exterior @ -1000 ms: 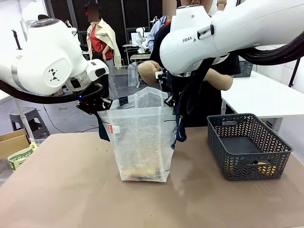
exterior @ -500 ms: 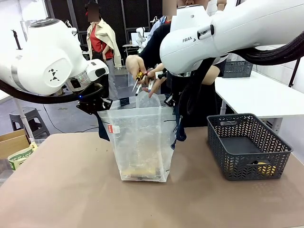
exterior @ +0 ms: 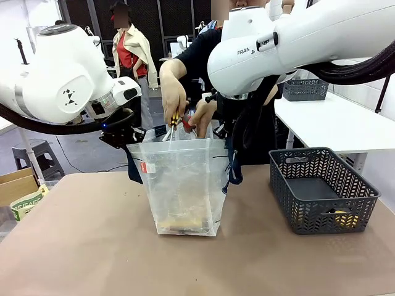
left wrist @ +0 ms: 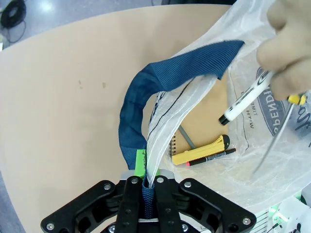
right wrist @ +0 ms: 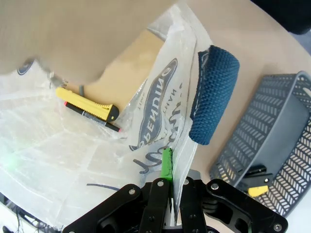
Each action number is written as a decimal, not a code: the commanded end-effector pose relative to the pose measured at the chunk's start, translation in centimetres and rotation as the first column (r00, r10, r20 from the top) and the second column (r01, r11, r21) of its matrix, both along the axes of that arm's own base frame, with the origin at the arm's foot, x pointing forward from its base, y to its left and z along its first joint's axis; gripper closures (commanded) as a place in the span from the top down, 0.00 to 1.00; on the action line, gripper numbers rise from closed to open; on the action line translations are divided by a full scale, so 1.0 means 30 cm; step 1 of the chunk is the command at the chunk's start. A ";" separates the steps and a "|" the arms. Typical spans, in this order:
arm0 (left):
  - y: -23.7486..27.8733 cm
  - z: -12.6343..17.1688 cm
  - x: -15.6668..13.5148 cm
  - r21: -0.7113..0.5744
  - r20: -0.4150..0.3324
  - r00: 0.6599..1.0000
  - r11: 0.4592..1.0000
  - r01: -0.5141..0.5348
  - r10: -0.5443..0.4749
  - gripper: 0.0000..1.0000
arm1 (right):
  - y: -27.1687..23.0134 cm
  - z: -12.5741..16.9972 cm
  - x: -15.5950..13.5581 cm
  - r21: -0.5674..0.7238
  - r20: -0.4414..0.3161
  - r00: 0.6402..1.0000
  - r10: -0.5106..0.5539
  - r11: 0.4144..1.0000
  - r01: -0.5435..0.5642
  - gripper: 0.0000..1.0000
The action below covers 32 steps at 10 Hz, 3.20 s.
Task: Transfer purchased items from the store into the shopping bag.
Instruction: Move the Reusable shopping bag to the right side of the table.
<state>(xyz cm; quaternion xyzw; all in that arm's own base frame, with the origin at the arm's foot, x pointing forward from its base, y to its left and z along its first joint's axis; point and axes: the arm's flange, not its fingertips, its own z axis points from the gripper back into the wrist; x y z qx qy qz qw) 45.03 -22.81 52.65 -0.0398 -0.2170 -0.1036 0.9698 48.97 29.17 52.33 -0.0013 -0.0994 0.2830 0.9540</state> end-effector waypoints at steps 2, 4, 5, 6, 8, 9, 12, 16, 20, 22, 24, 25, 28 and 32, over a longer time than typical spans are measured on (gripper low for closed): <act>0.011 0.005 -0.001 0.014 0.012 1.000 1.000 -0.002 0.002 0.00 | -0.006 -0.001 -0.001 -0.001 0.000 1.000 -0.002 1.000 0.002 0.00; 0.011 0.005 -0.001 0.014 0.012 1.000 1.000 -0.002 0.002 0.00 | -0.006 -0.001 -0.001 -0.001 0.000 1.000 -0.002 1.000 0.002 0.00; 0.011 0.005 -0.001 0.014 0.012 1.000 1.000 -0.002 0.002 0.00 | -0.006 -0.001 -0.001 -0.001 0.000 1.000 -0.002 1.000 0.002 0.00; 0.011 0.005 -0.001 0.014 0.012 1.000 1.000 -0.002 0.002 0.00 | -0.006 -0.001 -0.001 -0.001 0.000 1.000 -0.002 1.000 0.002 0.00; 0.011 0.005 -0.001 0.014 0.012 1.000 1.000 -0.002 0.002 0.00 | -0.006 -0.001 -0.001 -0.001 0.000 1.000 -0.002 1.000 0.002 0.00; 0.011 0.005 -0.001 0.014 0.012 1.000 1.000 -0.002 0.002 0.00 | -0.006 -0.001 -0.001 -0.001 0.000 1.000 -0.002 1.000 0.002 0.00; 0.011 0.005 -0.001 0.014 0.012 1.000 1.000 -0.002 0.002 0.00 | -0.006 -0.001 -0.001 -0.001 0.000 1.000 -0.002 1.000 0.002 0.00; 0.011 0.005 -0.001 0.014 0.012 1.000 1.000 -0.002 0.002 0.00 | -0.006 -0.001 -0.001 -0.001 0.000 1.000 -0.002 1.000 0.002 0.00; 0.011 0.005 -0.001 0.014 0.012 1.000 1.000 -0.002 0.002 0.00 | -0.006 -0.001 -0.001 -0.001 0.000 1.000 -0.002 1.000 0.002 0.00; 0.011 0.005 -0.001 0.014 0.012 1.000 1.000 -0.002 0.002 0.00 | -0.006 -0.001 -0.001 -0.001 0.000 1.000 -0.002 1.000 0.002 0.00; 0.011 0.005 -0.001 0.014 0.012 1.000 1.000 -0.002 0.002 0.00 | -0.006 -0.001 -0.001 -0.001 0.000 1.000 -0.002 1.000 0.002 0.00; 0.011 0.005 -0.001 0.014 0.012 1.000 1.000 -0.002 0.002 0.00 | -0.006 -0.001 -0.001 -0.001 0.000 1.000 -0.002 1.000 0.002 0.00; 0.011 0.005 -0.001 0.014 0.012 1.000 1.000 -0.002 0.002 0.00 | -0.006 -0.001 -0.001 -0.001 0.000 1.000 -0.002 1.000 0.002 0.00; 0.011 0.005 -0.001 0.014 0.012 1.000 1.000 -0.002 0.002 0.00 | -0.006 -0.001 -0.001 -0.001 0.000 1.000 -0.002 1.000 0.002 0.00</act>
